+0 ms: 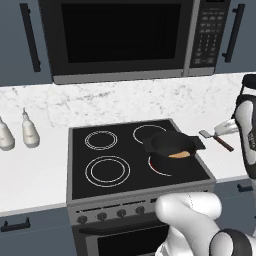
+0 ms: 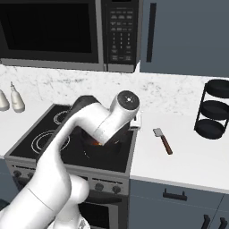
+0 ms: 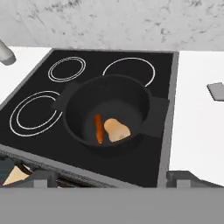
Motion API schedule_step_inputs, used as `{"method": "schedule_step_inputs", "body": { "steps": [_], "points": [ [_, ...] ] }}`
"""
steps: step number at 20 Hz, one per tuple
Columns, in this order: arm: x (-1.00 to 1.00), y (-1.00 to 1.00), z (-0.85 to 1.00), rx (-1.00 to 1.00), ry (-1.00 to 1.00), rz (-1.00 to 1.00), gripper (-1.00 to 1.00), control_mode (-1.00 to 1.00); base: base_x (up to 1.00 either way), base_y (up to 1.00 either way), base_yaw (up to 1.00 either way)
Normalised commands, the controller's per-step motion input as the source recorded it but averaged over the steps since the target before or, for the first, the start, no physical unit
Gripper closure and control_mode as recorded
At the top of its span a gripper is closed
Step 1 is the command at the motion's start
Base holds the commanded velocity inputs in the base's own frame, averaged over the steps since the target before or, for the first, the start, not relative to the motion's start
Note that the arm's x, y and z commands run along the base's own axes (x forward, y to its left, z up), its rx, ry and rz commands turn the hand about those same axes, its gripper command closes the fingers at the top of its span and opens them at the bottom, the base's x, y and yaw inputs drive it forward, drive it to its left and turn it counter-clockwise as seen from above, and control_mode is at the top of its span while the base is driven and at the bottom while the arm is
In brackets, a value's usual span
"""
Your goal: Put the squash and carrot in the pot. Retrieve the spatula and lightly stir the vegetables in the pot.
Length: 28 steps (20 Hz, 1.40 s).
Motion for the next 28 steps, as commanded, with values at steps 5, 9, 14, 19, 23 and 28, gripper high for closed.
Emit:
{"method": "schedule_step_inputs", "body": {
  "steps": [5, 9, 14, 19, 23, 28],
  "points": [
    [-0.01, -0.94, 0.42, 0.36, 0.19, -0.52, -1.00, -1.00, 0.00, 0.00, 0.00],
    [-0.03, -0.81, 0.08, 0.44, 0.20, -0.64, -1.00, -1.00, 0.00, 0.00, 0.00],
    [-0.18, -0.70, 0.00, 0.50, 0.20, -0.68, -1.00, -1.00, 0.00, 0.00, 0.00],
    [-0.08, -0.54, 0.00, 0.50, 0.21, -0.66, -1.00, -1.00, 0.00, 0.00, 0.00],
    [0.08, -0.06, -0.31, 0.43, 0.15, -0.60, -1.00, -1.00, 0.00, 0.00, 0.00],
    [0.48, 0.09, -0.61, 0.40, 0.07, -0.40, -1.00, -1.00, 0.00, 0.00, 0.00]
  ]
}}
